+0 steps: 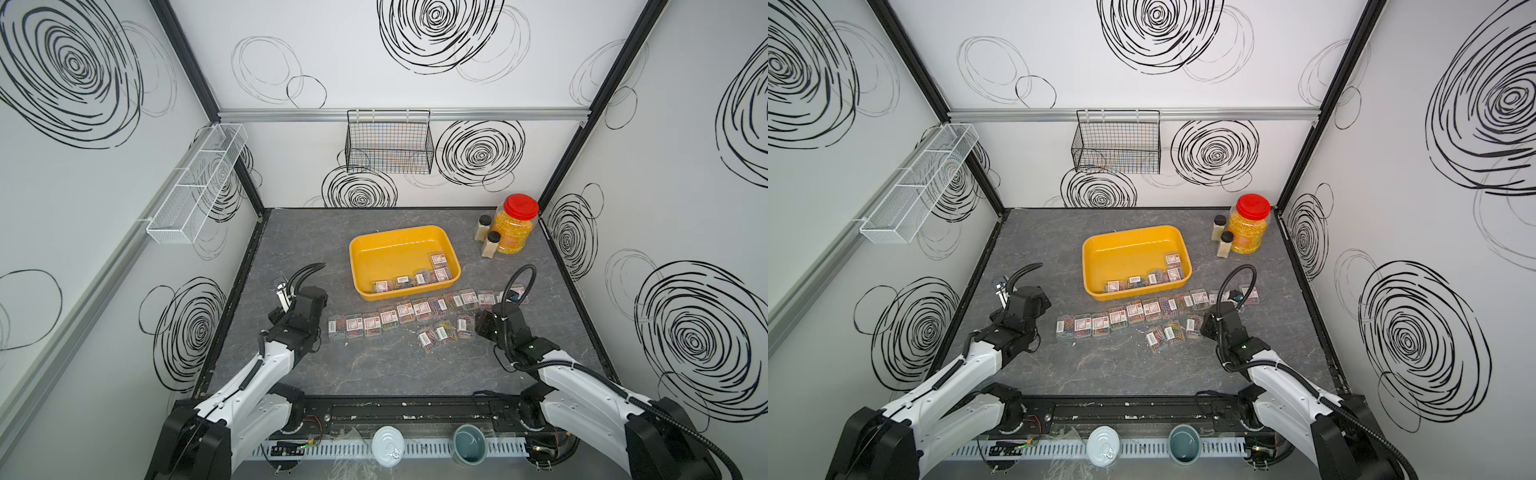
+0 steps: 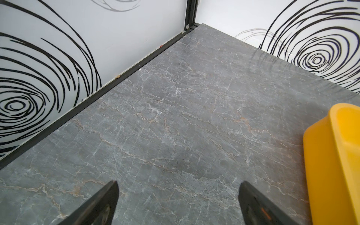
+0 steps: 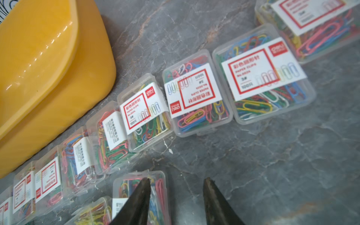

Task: Take the paper clips out of the storage box
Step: Place the boxed paper clips at the center of the board.

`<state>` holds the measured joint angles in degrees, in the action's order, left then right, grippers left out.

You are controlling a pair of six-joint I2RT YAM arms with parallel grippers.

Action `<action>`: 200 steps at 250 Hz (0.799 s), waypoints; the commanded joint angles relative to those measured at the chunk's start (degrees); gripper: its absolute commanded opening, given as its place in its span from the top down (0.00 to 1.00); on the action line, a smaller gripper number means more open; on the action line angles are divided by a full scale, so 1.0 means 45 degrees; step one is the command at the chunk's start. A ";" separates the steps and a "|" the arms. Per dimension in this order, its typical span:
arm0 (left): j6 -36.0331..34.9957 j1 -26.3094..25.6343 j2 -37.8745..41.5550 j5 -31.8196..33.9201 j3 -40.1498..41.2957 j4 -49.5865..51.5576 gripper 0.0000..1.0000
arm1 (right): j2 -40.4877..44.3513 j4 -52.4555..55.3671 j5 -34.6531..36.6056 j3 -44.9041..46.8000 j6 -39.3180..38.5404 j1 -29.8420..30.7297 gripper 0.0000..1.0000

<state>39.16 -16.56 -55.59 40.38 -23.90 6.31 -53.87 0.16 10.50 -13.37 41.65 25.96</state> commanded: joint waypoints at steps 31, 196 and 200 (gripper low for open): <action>0.0365 -0.0227 -0.0069 0.0728 -0.0407 0.0097 0.01 | -0.0830 -0.0516 -0.0927 -0.0105 0.0017 -0.0179 0.56; 0.0481 -0.0480 0.0013 0.1080 -0.0421 0.0229 0.01 | -0.0893 -0.0459 -0.0018 -0.0088 0.0928 0.1401 0.55; 0.0482 -0.0502 -0.0005 0.1085 -0.0424 0.0239 0.01 | -0.0882 -0.0458 0.0035 -0.0095 0.0944 0.1445 0.55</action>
<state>40.40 -18.17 -55.70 43.48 -24.03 7.22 -58.35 -1.93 8.51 -14.04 43.66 30.96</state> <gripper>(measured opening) 0.992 0.445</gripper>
